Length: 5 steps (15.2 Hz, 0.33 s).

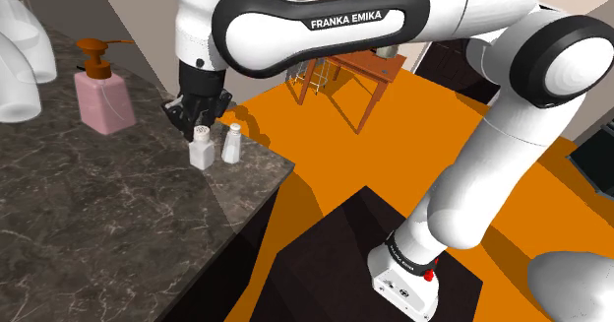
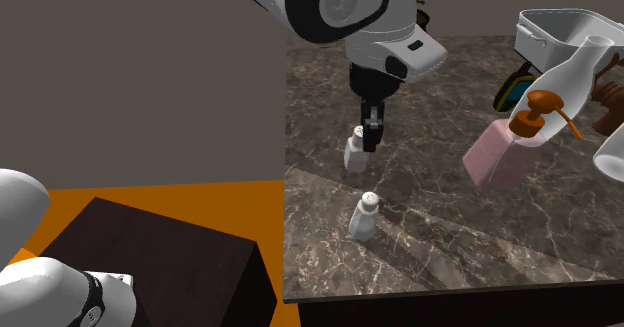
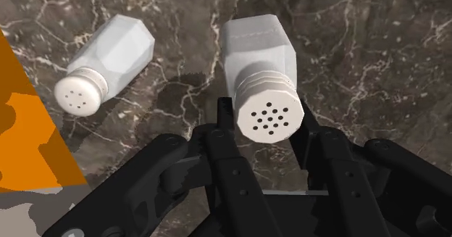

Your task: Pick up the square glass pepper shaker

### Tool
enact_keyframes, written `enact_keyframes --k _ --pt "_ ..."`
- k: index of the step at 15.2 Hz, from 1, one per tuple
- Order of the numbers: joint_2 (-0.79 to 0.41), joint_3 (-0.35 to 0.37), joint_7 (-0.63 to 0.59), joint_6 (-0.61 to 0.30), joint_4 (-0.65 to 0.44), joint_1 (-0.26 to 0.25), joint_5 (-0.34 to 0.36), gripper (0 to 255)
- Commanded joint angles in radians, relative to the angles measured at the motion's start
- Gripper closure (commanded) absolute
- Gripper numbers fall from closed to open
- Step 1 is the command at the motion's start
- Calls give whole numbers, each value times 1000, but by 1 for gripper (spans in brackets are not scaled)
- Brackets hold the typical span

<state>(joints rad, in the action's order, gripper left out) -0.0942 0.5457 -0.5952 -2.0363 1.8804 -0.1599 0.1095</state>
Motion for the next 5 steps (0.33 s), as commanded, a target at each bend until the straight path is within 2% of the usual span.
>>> enact_keyframes --k 1,5 --pt "6 1 4 26 -21 0 -5 255" --pt "12 1 8 54 -43 1 -9 255"
